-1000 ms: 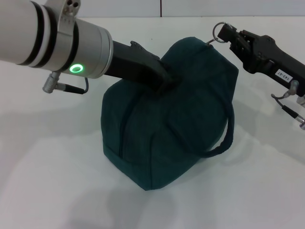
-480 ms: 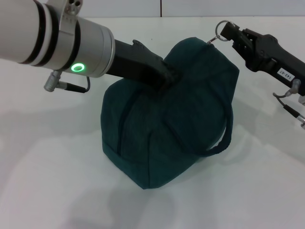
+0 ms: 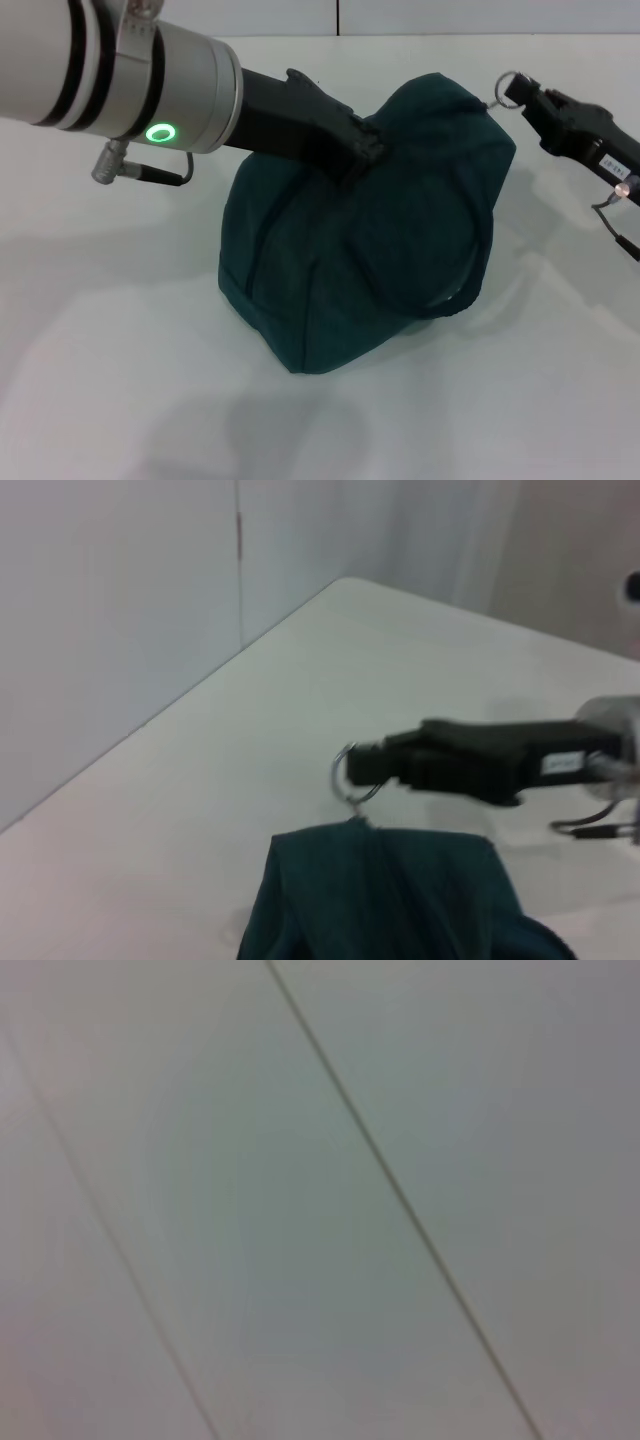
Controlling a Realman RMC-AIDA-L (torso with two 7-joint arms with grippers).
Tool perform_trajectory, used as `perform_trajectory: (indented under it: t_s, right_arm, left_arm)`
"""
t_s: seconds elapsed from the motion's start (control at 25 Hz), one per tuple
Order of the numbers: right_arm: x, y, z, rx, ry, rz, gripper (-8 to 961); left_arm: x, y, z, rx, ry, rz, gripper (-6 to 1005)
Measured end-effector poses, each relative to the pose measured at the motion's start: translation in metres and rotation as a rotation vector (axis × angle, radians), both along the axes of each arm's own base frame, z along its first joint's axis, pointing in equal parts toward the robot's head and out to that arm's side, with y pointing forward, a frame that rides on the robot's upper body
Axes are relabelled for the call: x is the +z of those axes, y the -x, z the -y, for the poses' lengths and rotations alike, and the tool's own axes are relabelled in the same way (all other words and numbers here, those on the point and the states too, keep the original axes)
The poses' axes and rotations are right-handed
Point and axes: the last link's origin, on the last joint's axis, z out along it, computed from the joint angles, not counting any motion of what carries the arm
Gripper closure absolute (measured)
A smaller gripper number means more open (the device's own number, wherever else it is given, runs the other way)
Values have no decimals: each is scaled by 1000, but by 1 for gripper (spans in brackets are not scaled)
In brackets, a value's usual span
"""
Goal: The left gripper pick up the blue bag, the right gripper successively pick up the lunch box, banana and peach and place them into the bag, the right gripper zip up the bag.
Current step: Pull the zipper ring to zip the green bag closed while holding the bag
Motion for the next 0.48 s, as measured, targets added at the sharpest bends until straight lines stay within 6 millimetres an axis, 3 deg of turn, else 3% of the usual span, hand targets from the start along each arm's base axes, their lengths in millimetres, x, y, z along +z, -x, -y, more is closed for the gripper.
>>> perform_trajectory:
  t_s: [0.28,0.48]
  right_arm:
    - [-6,-16,-5,-101,14,66,913]
    - [-6,-16,-5,-99,13,65,913]
  left_arm:
    - [0,-5,0,-24,4,9,955]
    - [1,-6,-1,-29,-2,14,941]
